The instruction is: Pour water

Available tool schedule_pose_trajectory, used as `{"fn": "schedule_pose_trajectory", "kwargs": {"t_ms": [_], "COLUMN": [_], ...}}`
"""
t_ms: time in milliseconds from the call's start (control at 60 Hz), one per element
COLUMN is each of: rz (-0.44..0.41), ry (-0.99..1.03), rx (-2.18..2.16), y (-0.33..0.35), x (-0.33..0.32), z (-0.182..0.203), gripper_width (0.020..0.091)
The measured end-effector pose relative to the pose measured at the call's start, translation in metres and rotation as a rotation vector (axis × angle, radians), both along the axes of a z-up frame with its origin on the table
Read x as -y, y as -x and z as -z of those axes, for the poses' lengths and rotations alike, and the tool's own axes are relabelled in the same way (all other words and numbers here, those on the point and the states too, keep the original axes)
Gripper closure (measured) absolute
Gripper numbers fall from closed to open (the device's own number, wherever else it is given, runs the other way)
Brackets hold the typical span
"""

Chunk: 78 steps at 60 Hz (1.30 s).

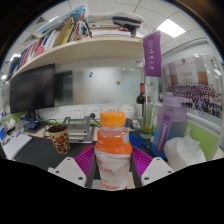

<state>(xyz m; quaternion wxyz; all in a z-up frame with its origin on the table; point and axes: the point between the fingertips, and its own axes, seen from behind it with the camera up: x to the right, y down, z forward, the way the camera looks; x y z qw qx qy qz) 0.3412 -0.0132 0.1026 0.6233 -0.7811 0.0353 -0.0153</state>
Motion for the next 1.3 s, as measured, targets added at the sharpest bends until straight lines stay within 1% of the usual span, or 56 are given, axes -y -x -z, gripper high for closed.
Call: {"fn": "schedule_pose_trajectory", "kwargs": {"t_ms": [100,233,283,300,400,450,517,667,783,833,950,1050,1150,1300], "rz": [-0.023,-0.040,-0.039,-0.040,-0.030,-0.013,-0.016,-0.109,-0.211,-0.270,-0.378,-0.474,-0.542,-0.592], "ry": [-0.033,-0.044,-0.031,-0.025,0.026,0.034,0.028,0.066,0.093,0.098,0.120,0.121,0.130,0.180], "rx": [0.021,0.086,0.092,0.091,0.081,0.103,0.214,0.537,0.849,0.975,1.261,1.429,1.594,1.822], "y": [0.001,0.007,0.008,0.008,0.006,0.002,0.003,0.016,0.035,0.048,0.073,0.096,0.110,0.115], "x": [-0.004,-0.011,-0.012,-0.012,-0.015,-0.019,-0.030,-0.070,-0.101,-0.113,-0.134,-0.148,-0.161,-0.171], "z": [-0.001,-0.002,-0.002,-0.002,0.000,-0.008,-0.021,-0.046,-0.063,-0.064,-0.062,-0.056,-0.049,-0.039], "gripper_width": [0.0593,0.0705,0.0721,0.0737,0.0738,0.0737,0.0738,0.0739,0.0739,0.0738,0.0738,0.0738,0.0738,0.0737]}}
